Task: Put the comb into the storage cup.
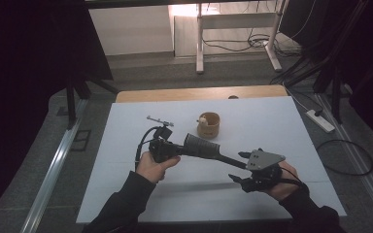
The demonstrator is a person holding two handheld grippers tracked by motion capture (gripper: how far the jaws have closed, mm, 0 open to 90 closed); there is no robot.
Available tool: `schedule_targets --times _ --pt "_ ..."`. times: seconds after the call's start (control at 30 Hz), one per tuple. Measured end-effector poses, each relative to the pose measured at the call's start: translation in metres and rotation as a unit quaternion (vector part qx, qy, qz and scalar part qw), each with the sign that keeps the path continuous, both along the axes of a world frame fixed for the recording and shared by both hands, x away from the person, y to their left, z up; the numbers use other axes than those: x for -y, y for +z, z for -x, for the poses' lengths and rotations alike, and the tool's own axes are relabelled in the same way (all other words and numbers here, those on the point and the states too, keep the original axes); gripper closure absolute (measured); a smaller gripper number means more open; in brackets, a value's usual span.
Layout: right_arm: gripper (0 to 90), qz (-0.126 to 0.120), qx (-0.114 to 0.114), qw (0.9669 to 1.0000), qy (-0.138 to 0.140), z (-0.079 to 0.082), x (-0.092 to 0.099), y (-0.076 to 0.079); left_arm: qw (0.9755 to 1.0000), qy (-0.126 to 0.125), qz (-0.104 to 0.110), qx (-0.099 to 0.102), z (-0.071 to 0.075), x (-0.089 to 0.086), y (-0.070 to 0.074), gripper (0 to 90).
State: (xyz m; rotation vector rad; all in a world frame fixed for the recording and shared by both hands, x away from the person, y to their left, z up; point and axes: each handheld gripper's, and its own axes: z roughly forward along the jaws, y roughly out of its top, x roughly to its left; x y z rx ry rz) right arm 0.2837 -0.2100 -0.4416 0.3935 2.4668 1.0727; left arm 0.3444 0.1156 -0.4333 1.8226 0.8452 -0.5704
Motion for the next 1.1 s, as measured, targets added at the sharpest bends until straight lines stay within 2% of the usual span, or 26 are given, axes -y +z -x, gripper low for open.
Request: schedule_targets --times 0.3,0.6,0.8,1.1 --pt "17.5 -0.001 -0.047 0.9988 -0.01 -0.003 0.005 -0.002 0.9996 0.01 -0.012 0.022 0.001 -0.006 0.006 82.9" --pt "11.5 -0.018 -0.06 0.9978 -0.023 0.001 0.015 -0.002 0.9987 0.029 -0.018 0.039 0.001 -0.018 0.014 82.9" --pt "7.5 -0.016 -0.067 0.9964 -0.049 0.003 0.022 -0.003 0.9982 0.038 -0.015 0.045 -0.001 -0.025 0.018 82.9" --pt "4.1 -0.027 -0.083 0.9923 -0.088 0.005 0.031 -0.004 0.9968 0.048 -0.023 0.06 -0.003 -0.03 0.025 82.8"
